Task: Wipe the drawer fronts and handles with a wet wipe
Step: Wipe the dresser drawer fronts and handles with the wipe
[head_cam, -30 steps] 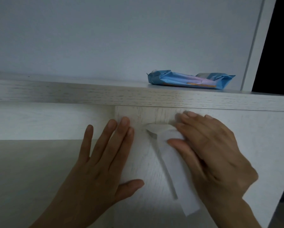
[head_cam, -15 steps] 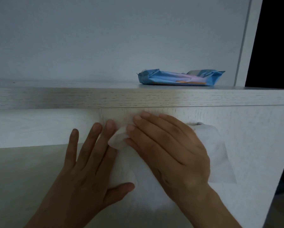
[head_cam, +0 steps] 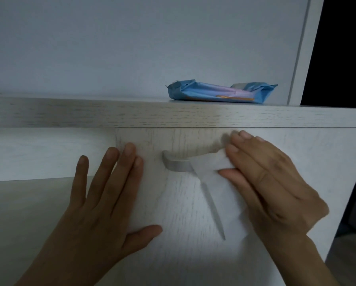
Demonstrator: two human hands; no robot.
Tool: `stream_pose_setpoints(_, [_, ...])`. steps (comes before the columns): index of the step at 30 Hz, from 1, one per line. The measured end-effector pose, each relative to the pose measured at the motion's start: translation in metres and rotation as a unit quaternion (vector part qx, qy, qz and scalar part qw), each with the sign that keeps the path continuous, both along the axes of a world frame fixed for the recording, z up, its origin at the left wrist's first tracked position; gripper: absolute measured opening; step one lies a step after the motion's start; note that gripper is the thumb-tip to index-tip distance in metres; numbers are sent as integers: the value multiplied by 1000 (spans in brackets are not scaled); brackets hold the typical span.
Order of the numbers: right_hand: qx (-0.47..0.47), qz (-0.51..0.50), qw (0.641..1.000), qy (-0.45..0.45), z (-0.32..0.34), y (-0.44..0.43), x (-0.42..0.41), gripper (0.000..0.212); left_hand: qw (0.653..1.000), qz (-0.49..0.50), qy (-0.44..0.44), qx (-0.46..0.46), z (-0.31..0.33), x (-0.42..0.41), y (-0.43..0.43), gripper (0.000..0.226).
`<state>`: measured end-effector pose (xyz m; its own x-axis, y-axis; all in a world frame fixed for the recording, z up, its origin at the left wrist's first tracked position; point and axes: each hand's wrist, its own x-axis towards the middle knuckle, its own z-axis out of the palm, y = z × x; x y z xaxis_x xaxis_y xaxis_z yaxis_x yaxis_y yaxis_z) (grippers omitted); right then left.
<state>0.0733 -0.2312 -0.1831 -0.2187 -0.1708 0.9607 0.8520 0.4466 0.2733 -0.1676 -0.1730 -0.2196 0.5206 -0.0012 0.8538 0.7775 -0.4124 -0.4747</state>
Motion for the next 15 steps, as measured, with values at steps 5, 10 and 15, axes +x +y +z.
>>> stream_pose_setpoints(5, [7, -6, 998, 59, -10, 0, -8, 24, 1000, -2, -1, -9, -1, 0, 0, 87])
stream_pose_setpoints(10, [9, -24, 998, 62, -12, -4, -18, 21, 1000, -1, -3, -16, -1, 1, -1, 87])
stream_pose_setpoints(15, [1, -30, 999, 39, -7, -7, -21, 20, 1000, 6, -7, -13, -2, 1, -2, 87])
